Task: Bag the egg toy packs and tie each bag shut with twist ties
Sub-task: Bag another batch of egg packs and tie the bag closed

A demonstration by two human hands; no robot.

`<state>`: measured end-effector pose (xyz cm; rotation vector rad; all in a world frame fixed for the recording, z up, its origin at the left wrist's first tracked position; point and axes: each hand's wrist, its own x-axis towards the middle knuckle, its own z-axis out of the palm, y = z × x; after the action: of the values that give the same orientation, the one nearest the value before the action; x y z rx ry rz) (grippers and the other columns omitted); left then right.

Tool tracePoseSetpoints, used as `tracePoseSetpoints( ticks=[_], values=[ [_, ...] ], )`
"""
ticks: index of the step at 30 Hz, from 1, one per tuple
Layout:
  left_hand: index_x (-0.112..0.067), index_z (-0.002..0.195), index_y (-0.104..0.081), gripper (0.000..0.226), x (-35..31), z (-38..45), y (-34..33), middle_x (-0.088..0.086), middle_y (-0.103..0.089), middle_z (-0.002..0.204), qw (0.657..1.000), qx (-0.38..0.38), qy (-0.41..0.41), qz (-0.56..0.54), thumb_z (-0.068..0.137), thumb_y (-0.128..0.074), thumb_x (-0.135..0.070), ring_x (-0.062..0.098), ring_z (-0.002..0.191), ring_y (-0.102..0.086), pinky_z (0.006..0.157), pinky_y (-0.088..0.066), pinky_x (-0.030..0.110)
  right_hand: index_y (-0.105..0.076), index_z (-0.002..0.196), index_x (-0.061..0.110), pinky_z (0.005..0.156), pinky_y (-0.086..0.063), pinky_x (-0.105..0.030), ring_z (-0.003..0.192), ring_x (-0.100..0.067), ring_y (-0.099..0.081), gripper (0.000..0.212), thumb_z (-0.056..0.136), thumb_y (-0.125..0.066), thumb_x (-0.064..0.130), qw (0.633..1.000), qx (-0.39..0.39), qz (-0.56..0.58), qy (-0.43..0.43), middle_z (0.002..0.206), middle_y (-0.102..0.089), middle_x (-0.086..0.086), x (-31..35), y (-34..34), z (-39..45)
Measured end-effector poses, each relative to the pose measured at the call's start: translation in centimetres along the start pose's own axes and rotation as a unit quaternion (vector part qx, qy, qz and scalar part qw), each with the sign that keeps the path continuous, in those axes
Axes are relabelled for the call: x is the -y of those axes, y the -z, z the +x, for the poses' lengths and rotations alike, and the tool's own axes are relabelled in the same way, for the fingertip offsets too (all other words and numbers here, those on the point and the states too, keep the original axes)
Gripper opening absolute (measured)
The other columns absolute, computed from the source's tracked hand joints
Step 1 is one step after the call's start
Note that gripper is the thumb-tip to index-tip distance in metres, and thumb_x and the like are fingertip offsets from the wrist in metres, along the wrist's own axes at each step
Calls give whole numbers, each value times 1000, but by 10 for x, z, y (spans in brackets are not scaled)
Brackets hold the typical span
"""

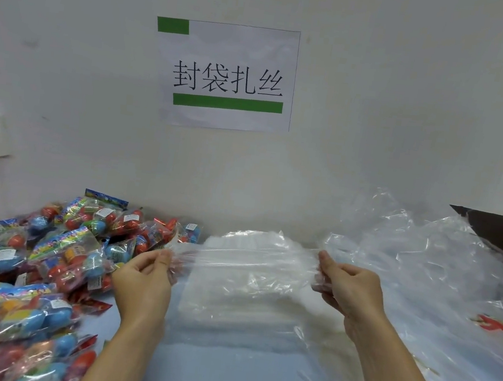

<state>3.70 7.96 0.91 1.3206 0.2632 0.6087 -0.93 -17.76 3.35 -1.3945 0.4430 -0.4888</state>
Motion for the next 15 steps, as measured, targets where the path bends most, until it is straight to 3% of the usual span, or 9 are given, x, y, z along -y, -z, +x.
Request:
tracePoseSetpoints(
  ticks=[3,6,8,11,13,15],
  values=[
    [-17,105,-70,15,0,-2,0,1,-71,99,999,31,-29,25,90,-72,-15,14,87,-65,79,-52,30,-71,70,5,58,-51,-26,55,-15,-67,26,90,-75,19,999,-34,21,15,56,-68,-2,-1,1,2],
    [-21,112,-66,24,-3,-7,-3,-4,-66,106,992,48,-86,78,89,-73,-22,3,91,-59,74,-44,20,-71,78,1,58,-53,-22,58,-11,-67,17,87,-78,14,992,-89,70,46,69,-71,-5,1,2,3],
    [-20,108,-68,19,-4,-13,-6,-4,-66,106,985,69,-125,98,89,-73,-21,5,94,-60,74,-44,17,-67,83,0,58,-57,-18,57,-5,-69,13,87,-77,7,982,-101,137,76,77,-72,-9,3,-2,1],
    [-20,100,-70,10,-8,-25,-14,-5,-70,96,973,128,-162,104,91,-71,-17,12,91,-65,77,-50,23,-62,85,5,67,-60,-20,68,-10,-75,14,87,-75,2,958,-102,237,128,84,-73,-13,7,-15,-8],
    [-21,88,-71,9,-11,-34,-19,-4,-72,81,968,176,-160,81,91,-69,-13,13,79,-68,70,-54,27,-57,81,12,69,-59,-20,75,-14,-77,22,87,-76,3,941,-109,274,167,79,-75,-4,10,-22,-12],
    [-18,83,-71,12,-14,-42,-25,0,-73,75,962,229,-139,51,91,-69,-10,15,70,-70,65,-57,29,-53,76,18,71,-57,-22,78,-15,-76,29,86,-78,7,932,-132,239,237,73,-73,8,9,-28,-17]
  ],
)
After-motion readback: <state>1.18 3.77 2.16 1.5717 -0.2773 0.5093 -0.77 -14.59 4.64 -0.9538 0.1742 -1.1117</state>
